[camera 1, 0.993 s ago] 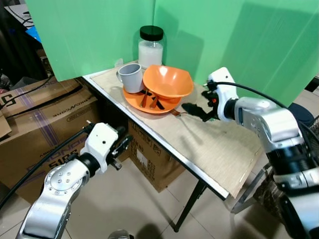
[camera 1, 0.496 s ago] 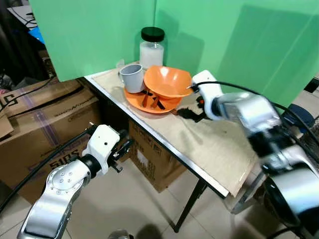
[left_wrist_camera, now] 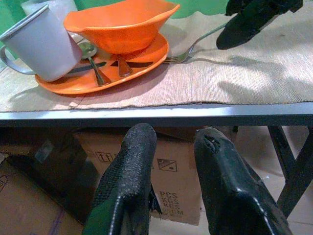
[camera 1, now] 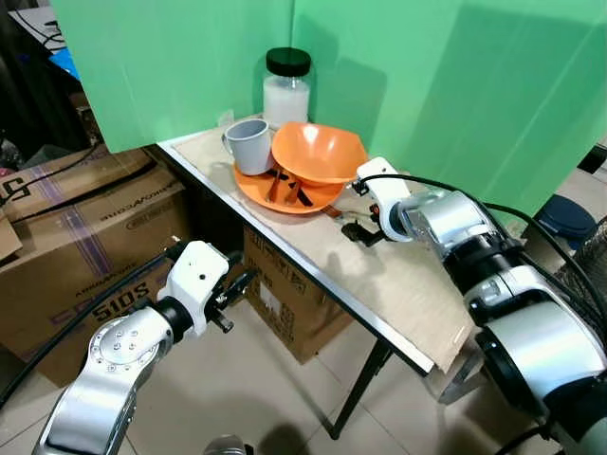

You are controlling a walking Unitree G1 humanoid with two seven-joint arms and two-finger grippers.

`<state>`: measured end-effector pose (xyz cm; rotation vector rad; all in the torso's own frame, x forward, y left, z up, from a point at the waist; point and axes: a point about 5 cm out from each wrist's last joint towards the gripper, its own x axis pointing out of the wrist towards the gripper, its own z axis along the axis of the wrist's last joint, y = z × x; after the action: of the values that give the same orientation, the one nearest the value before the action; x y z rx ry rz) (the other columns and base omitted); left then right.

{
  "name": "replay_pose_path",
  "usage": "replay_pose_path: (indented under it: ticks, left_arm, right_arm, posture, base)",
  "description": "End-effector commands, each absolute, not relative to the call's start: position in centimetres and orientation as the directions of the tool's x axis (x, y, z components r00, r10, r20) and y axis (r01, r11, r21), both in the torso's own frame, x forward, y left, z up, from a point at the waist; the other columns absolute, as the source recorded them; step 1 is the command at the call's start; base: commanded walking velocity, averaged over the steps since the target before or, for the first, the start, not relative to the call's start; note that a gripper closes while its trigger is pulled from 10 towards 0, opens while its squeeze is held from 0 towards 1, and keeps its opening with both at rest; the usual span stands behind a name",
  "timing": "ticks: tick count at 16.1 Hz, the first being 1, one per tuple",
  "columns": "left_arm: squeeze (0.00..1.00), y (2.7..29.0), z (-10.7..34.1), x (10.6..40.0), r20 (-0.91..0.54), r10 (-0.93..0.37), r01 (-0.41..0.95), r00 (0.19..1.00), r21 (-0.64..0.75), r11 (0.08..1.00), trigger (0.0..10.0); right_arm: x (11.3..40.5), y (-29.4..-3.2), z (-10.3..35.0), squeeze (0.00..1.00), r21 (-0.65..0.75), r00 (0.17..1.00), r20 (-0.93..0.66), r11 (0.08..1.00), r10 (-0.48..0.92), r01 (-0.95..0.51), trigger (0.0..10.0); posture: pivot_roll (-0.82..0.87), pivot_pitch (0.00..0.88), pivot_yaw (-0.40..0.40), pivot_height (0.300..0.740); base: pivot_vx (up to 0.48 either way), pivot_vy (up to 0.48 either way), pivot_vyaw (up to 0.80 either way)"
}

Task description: Setting the table

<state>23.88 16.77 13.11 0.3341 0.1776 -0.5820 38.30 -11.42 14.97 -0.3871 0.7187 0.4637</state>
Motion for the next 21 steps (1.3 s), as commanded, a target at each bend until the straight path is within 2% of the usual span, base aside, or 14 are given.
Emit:
replay_pose_path:
  ticks: [1, 2, 3, 4, 6, 7, 8, 21]
  left_arm:
    - [0.0, 16.5, 13.3, 23.8, -0.257, -0.525, 0.581, 0.812, 0.257, 0.773, 10.0]
    - [0.0, 16.5, 13.3, 23.8, -0.258, -0.525, 0.582, 0.811, 0.256, 0.772, 10.0]
    - [0.0, 16.5, 13.2, 23.7, -0.259, -0.527, 0.584, 0.809, 0.255, 0.771, 10.0]
    - [0.0, 16.5, 13.2, 23.7, -0.259, -0.528, 0.585, 0.809, 0.254, 0.771, 10.0]
    - [0.0, 16.5, 13.2, 23.7, -0.261, -0.53, 0.587, 0.807, 0.252, 0.769, 10.0]
    - [0.0, 16.5, 13.2, 23.7, -0.262, -0.531, 0.589, 0.806, 0.25, 0.769, 10.0]
    - [0.0, 16.5, 13.2, 23.6, -0.263, -0.533, 0.59, 0.804, 0.249, 0.768, 10.0]
    - [0.0, 16.4, 13.3, 23.6, -0.273, -0.544, 0.604, 0.793, 0.241, 0.76, 10.0]
  right_arm:
    - [38.9, -12.0, 15.7, 0.0, -0.206, 0.692, -0.68, 0.844, 0.241, -0.496, 5.8]
    - [39.0, -12.0, 15.7, 0.0, -0.207, 0.694, -0.679, 0.845, 0.239, -0.493, 5.6]
    - [39.1, -12.0, 15.6, 0.0, -0.212, 0.697, -0.678, 0.845, 0.233, -0.49, 4.6]
    - [39.1, -12.0, 15.6, 0.0, -0.214, 0.697, -0.678, 0.846, 0.232, -0.489, 4.6]
    - [39.2, -12.1, 15.5, 0.0, -0.223, 0.697, -0.682, 0.844, 0.222, -0.487, 3.0]
    - [39.3, -12.1, 15.4, 0.0, -0.229, 0.695, -0.685, 0.842, 0.217, -0.489, 1.0]
    - [39.3, -12.1, 15.3, 0.0, -0.233, 0.694, -0.687, 0.84, 0.214, -0.49, 0.0]
    - [39.0, -12.9, 14.0, 0.0, -0.289, 0.669, -0.728, 0.818, 0.15, -0.497, 0.0]
  posture:
    - [0.13, 0.0, -0.097, 0.74]
    - [0.13, 0.0, -0.096, 0.74]
    - [0.13, 0.0, -0.099, 0.74]
    - [0.13, 0.0, -0.099, 0.74]
    - [0.13, 0.0, -0.099, 0.74]
    - [0.14, 0.0, -0.1, 0.74]
    - [0.14, 0.0, -0.1, 0.74]
    - [0.14, 0.0, -0.099, 0.74]
  base:
    - [0.0, 0.0, 0.0]
    - [0.0, 0.0, 0.0]
    - [0.0, 0.0, 0.0]
    - [0.0, 0.0, 0.0]
    - [0.0, 0.0, 0.0]
    - [0.0, 0.0, 0.0]
    - [0.0, 0.0, 0.0]
    - [0.0, 0.0, 0.0]
